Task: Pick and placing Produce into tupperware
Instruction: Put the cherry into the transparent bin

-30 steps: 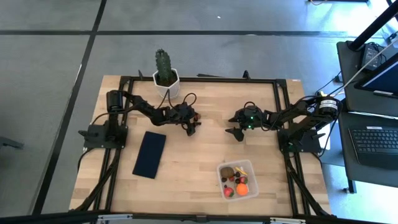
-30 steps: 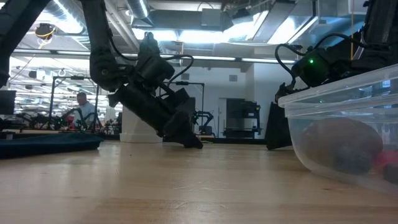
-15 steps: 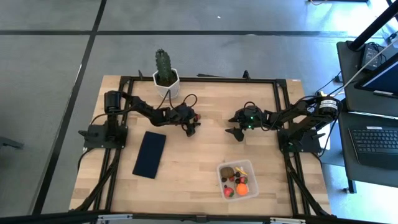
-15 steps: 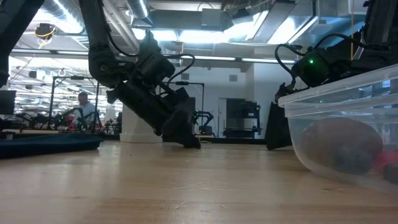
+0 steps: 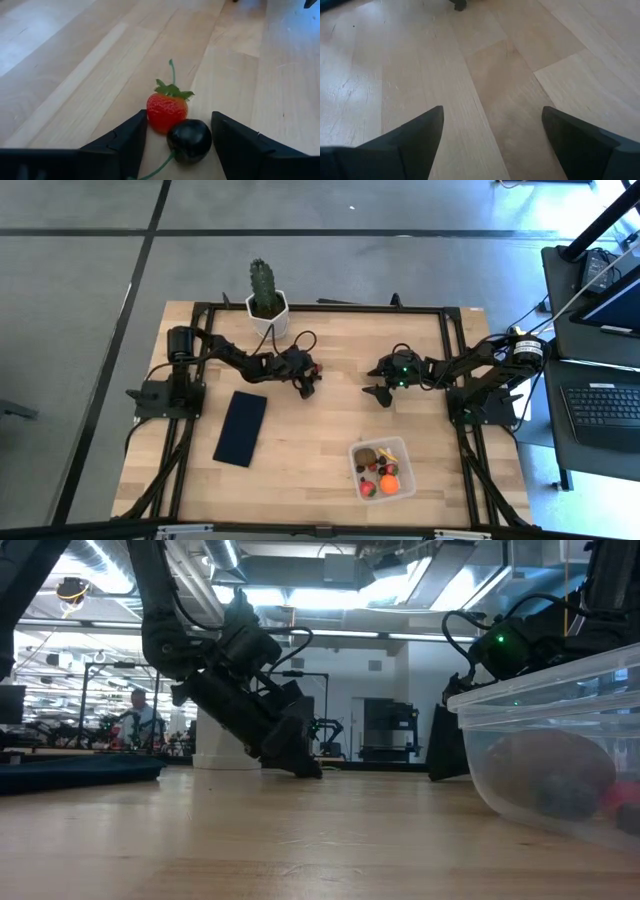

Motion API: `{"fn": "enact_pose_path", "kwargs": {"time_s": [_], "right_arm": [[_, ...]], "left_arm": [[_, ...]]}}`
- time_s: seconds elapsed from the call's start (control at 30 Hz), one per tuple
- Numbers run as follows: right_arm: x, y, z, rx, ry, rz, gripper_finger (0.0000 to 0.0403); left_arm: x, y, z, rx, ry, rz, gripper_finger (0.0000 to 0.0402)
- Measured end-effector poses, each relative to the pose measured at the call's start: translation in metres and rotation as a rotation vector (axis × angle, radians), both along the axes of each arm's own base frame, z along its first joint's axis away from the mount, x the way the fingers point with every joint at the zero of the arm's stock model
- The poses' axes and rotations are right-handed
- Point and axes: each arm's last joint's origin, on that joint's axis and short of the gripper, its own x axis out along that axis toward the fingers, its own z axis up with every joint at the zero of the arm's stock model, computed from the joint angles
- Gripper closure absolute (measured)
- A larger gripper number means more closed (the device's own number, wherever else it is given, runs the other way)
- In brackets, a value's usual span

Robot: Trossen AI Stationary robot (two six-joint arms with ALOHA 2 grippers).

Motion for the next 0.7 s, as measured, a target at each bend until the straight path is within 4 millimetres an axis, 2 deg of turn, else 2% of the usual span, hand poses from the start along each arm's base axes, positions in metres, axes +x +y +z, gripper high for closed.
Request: {"fn": "enact_pose_path", "kwargs": {"time_s": [0.37,0.7], "right_arm": [[-0.0001,0.0000,-0.0001,-0.001,0.001,0.001,0.0063],[-0.0001,0.0001,-0.0002,-0.002,0.001,0.002,0.0063]], "left_arm": [[-0.0007,0.0000,-0.0003,0.002,0.010,0.005,0.0236],[-0.0009,0.0003,-0.0003,0.010,0.015,0.012,0.0297]]}}
